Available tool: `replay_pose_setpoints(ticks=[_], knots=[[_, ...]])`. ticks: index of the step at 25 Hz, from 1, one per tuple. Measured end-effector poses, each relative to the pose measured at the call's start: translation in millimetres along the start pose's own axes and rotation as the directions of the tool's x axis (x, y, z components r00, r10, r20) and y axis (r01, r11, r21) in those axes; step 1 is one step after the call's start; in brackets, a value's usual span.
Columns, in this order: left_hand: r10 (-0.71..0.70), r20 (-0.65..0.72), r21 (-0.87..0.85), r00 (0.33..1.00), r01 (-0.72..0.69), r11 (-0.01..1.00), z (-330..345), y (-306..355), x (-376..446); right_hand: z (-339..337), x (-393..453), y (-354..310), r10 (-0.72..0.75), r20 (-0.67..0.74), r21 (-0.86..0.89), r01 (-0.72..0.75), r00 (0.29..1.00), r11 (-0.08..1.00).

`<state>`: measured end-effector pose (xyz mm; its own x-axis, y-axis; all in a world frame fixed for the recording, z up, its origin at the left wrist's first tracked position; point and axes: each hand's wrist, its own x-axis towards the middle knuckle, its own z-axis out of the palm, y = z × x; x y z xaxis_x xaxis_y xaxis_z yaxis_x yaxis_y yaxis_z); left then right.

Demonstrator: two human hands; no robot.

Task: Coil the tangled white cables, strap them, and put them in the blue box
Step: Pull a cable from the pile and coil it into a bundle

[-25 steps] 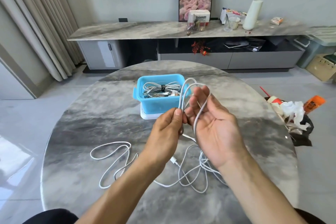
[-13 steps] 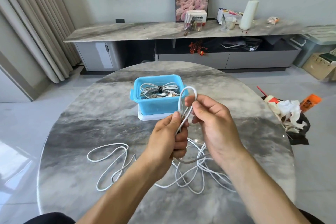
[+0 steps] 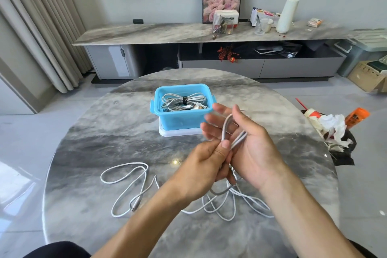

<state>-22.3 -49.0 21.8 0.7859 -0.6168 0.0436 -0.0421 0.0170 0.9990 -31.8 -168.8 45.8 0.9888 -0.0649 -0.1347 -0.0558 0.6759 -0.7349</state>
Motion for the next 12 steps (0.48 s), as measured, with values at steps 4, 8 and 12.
replay_pose_setpoints(ticks=[4,8,12], knots=[[-0.157,0.184,-0.34,0.97,0.213,0.916,5.7,4.3,-3.2,1.2,-0.6,-2.3,-0.051,-0.074,0.052,0.055,0.996,0.997],[-0.298,0.278,-0.4,0.913,0.392,0.828,3.6,4.6,0.2,-8.3,0.5,-6.1,-0.021,-0.115,-0.048,0.016,0.993,0.999],[-0.297,0.25,-0.383,0.922,0.376,0.844,6.3,4.3,-1.3,-10.4,2.0,-7.1,-0.126,-0.078,-0.26,0.102,0.989,0.96]])
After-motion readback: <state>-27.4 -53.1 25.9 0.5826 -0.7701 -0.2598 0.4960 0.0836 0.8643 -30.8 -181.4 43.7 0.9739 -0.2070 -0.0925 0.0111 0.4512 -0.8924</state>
